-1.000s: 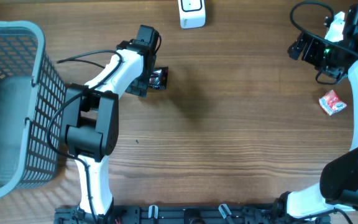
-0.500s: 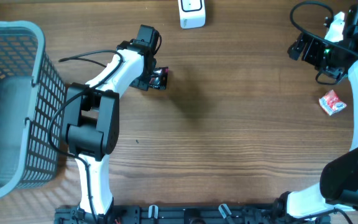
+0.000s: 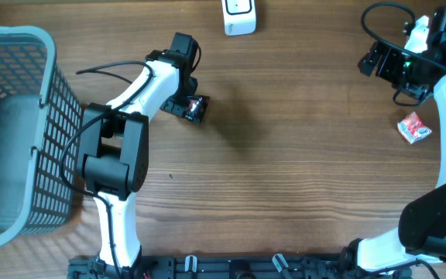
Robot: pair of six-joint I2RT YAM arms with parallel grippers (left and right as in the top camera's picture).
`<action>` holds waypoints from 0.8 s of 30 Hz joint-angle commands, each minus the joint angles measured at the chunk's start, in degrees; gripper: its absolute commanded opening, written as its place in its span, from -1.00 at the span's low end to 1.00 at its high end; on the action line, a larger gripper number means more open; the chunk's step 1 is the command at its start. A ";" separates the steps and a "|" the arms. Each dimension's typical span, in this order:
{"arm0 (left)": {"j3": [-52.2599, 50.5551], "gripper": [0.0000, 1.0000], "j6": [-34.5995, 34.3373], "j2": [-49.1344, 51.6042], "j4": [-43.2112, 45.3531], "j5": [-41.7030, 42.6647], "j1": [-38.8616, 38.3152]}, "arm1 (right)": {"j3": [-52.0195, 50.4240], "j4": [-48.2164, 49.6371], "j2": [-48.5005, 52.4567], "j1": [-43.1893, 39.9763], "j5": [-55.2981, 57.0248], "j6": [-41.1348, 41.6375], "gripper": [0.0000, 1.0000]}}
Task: Scan the item barcode
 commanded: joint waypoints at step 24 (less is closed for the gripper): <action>-1.27 -0.53 8.20 3.43 -5.18 25.55 0.17 | 0.04 0.17 0.04 0.13 0.39 0.42 1.00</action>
